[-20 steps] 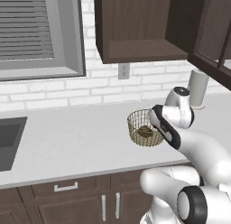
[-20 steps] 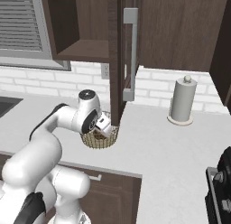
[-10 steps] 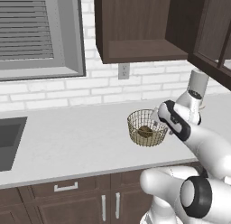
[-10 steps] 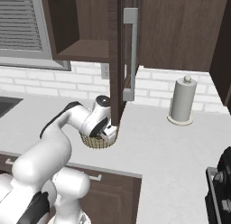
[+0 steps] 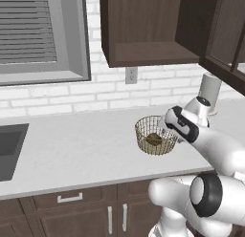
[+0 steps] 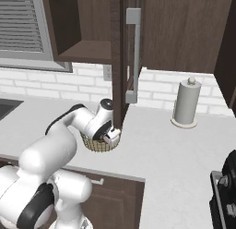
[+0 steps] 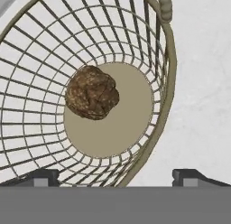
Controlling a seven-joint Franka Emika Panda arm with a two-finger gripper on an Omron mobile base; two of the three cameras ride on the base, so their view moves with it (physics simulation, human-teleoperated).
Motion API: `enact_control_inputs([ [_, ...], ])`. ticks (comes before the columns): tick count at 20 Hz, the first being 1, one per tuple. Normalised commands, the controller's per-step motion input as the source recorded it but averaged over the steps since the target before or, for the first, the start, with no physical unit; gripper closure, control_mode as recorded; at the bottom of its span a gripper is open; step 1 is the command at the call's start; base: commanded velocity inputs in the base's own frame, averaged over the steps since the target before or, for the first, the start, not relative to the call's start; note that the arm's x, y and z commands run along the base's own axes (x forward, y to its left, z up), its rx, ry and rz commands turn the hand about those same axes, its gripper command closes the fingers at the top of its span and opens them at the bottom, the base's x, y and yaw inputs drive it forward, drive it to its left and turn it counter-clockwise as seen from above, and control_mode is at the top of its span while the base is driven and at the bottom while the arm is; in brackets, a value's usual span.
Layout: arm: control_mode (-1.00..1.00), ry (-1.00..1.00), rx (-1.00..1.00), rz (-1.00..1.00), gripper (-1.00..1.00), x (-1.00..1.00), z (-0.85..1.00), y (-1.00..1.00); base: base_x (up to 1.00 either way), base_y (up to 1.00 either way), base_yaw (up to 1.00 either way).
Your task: Open the cabinet, pick up the bread from the cabinet and place it in the basket. Then move the basket to the dining counter.
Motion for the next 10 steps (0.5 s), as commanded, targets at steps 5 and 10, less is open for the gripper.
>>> enact_control_inputs([
  [5, -1.0, 0.09, 0.0, 0.0, -1.0, 0.13, -0.36, 0.0, 0.0, 0.0, 0.0],
  [10, -1.0, 0.08, 0.0, 0.0, -1.0, 0.21, -0.34, 0.0, 0.0, 0.0, 0.0],
])
